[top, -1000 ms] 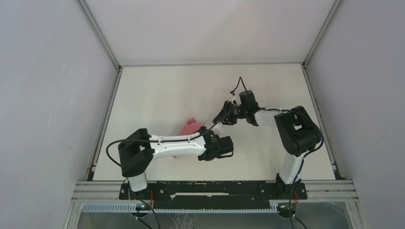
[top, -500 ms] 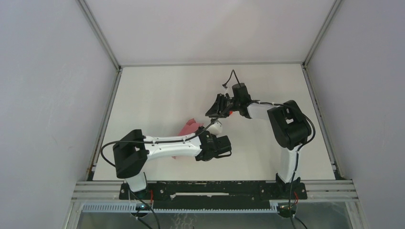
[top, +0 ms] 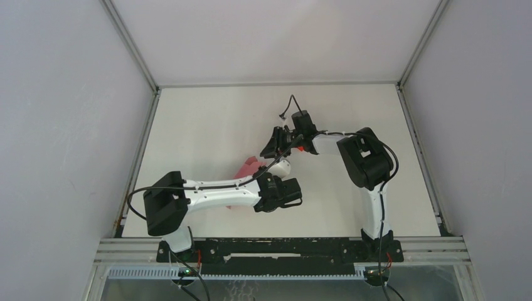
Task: Fold the paper box
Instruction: Fold the paper box at the center of the board.
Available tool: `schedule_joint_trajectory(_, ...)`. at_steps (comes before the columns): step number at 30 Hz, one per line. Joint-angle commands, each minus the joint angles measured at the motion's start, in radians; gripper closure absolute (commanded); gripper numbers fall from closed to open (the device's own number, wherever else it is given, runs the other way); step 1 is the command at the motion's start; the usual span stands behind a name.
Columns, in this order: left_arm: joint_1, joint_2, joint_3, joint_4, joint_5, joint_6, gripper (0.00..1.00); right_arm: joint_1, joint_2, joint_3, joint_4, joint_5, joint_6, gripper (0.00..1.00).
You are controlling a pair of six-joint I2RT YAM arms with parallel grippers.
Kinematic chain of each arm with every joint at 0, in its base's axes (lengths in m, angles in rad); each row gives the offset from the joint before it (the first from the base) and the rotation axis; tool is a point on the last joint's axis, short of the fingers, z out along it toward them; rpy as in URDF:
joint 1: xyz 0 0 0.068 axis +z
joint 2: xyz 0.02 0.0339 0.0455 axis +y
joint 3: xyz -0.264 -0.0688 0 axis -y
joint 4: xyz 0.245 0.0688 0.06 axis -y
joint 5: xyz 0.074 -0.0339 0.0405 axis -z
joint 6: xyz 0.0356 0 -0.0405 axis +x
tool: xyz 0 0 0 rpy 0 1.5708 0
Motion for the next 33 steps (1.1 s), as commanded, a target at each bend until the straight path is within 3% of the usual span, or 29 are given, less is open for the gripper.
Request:
schedule_joint_trajectory(1,0.002,-0.033,-0.025,0.056,0.058,-0.055,1.00,0.015,0.012,0.053,0.029,-0.015,0.022,0.59)
schedule_joint_trajectory(33,0.002,-0.010,-0.010,0.045,0.056,-0.038,1.00,0.071,0.031,0.048,0.049,-0.045,0.021,0.62)
